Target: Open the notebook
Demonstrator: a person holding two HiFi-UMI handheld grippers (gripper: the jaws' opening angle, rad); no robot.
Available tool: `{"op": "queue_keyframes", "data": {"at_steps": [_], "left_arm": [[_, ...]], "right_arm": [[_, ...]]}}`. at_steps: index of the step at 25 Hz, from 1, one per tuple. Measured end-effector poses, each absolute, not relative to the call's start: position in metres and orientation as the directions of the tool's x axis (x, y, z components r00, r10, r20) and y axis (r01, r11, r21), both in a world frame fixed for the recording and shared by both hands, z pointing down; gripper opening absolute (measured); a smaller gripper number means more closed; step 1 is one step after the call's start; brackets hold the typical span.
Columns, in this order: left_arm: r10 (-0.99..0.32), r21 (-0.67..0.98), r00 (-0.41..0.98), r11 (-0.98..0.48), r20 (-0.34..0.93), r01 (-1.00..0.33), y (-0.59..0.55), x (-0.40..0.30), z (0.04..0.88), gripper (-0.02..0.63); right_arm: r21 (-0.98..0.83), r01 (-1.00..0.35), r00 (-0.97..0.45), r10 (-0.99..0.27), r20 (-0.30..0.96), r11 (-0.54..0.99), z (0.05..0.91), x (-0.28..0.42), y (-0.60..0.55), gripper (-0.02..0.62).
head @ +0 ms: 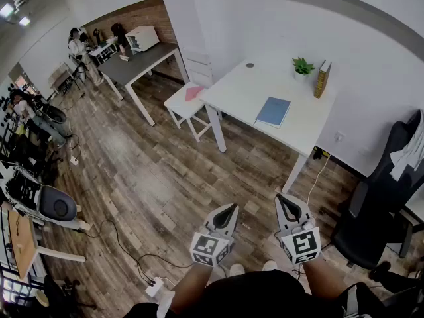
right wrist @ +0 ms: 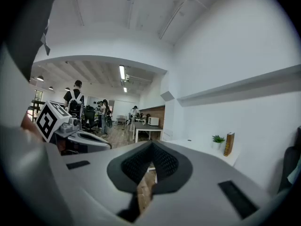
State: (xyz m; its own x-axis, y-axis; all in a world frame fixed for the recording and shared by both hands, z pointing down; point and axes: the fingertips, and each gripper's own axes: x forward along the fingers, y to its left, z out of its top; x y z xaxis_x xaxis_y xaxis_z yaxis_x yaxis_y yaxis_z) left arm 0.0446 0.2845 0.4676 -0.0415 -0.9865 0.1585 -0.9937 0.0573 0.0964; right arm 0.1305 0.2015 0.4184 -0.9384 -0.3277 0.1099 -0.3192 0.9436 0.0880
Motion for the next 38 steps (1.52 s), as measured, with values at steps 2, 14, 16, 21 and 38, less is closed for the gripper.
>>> {"op": "queue_keyframes", "data": {"at_steps": [2, 14, 16, 21, 38], "left_arm": [[-0.987, 0.092, -0.042, 0.057, 0.157, -0.994, 0.285, 0.052, 0.467, 0.006], [-0.989, 0.090, -0.016, 0.030, 0.145, -0.996, 0.319, 0.043, 0.465, 0.006], [-0.991, 0.084, -0.008, 0.019, 0.137, -0.996, 0.322, 0.039, 0.463, 0.006], [-0.991, 0.081, 0.001, 0.010, 0.135, -0.997, 0.328, 0.024, 0.465, 0.006], [-0.982, 0.078, 0.030, -0.015, 0.186, -0.997, 0.180, -0.023, 0.475, 0.007]], "right_arm": [[0.088, -0.326, -0.937, -0.334, 0.106, 0.941, 0.417, 0.137, 0.201, -0.002], [0.035, -0.402, -0.912, -0.404, 0.072, 0.915, 0.417, 0.136, 0.223, -0.002], [0.028, -0.409, -0.910, -0.410, 0.068, 0.912, 0.416, 0.133, 0.227, -0.002], [0.037, -0.427, -0.900, -0.429, 0.073, 0.903, 0.417, 0.124, 0.235, -0.002], [0.040, -0.399, -0.909, -0.401, 0.114, 0.916, 0.428, 0.067, 0.098, -0.002]]}}
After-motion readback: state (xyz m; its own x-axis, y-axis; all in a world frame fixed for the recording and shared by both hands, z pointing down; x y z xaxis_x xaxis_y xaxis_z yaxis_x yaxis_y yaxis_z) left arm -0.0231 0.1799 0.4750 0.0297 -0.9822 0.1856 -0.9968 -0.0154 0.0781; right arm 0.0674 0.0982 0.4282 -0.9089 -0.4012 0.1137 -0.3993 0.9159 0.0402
